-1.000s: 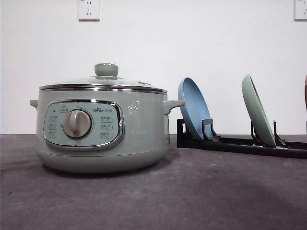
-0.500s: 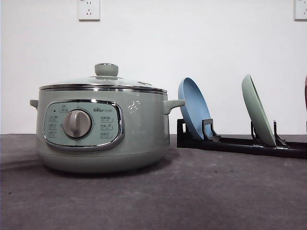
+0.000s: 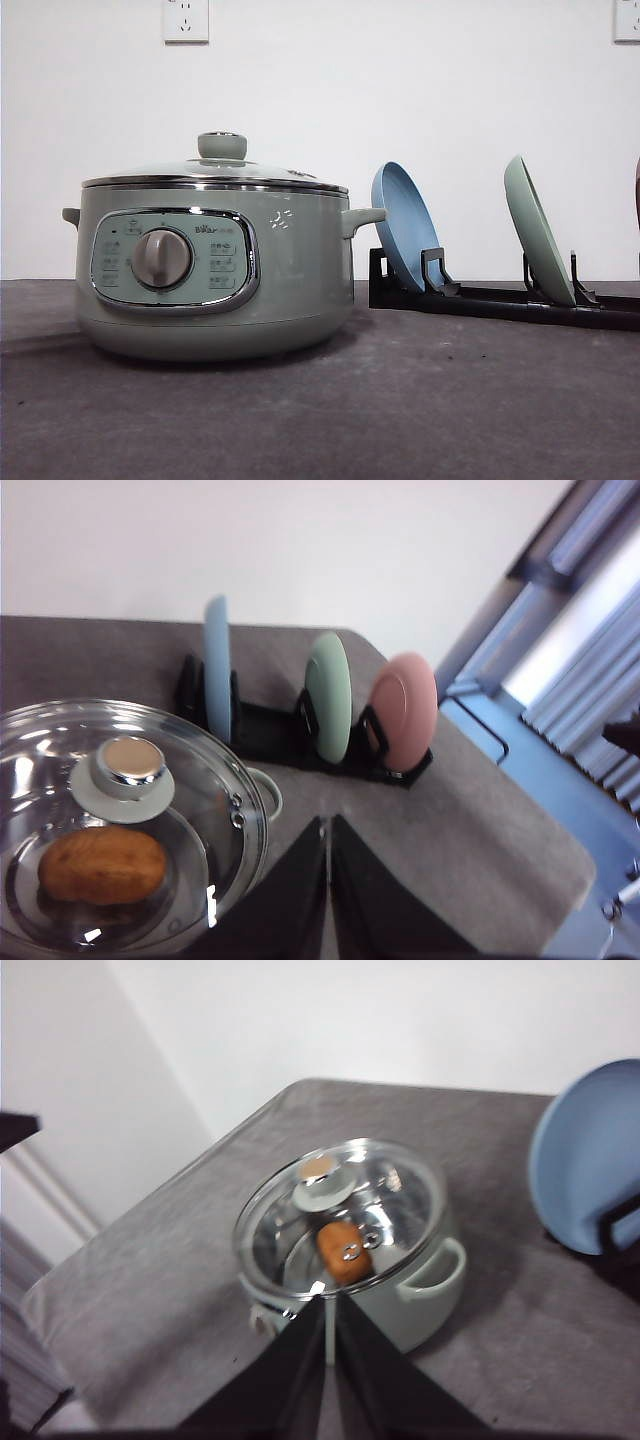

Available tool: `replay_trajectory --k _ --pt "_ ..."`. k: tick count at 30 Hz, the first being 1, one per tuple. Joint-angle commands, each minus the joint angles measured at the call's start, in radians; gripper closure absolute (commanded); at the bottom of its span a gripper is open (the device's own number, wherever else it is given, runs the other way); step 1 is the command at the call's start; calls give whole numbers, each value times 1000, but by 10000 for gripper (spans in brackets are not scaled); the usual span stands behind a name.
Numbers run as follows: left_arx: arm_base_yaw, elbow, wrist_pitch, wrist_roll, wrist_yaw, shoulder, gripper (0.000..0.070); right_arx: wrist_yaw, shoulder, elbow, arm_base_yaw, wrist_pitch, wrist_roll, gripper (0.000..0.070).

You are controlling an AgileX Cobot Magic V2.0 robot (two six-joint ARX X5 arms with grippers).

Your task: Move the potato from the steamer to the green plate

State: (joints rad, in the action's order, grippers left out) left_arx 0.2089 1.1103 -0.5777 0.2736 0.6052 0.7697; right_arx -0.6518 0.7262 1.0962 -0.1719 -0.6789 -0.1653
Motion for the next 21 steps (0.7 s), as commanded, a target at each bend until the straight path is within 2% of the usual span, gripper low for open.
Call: replay_trajectory --k 1,8,13,15,16,17,18,20,21 --pt "10 22 11 -43 11 9 700 -1 19 17 -8 2 26 696" --pt "15 22 24 -70 11 22 694 2 54 17 -8 4 27 696" --pt "15 22 24 -90 11 30 600 5 70 17 -8 6 26 691" --pt "15 22 24 -90 11 34 515 6 72 16 -8 6 26 613" --pt "15 22 24 -90 11 35 447 6 74 16 -8 6 23 527" --pt "15 22 26 -92 11 39 369 6 76 16 -8 7 23 443" --pt "15 22 25 -99 11 42 254 6 76 17 -8 6 22 362" --pt "15 22 25 -109 11 48 65 6 77 16 -8 6 19 224" --pt "15 22 24 -109 11 49 14 6 78 16 -8 7 19 173"
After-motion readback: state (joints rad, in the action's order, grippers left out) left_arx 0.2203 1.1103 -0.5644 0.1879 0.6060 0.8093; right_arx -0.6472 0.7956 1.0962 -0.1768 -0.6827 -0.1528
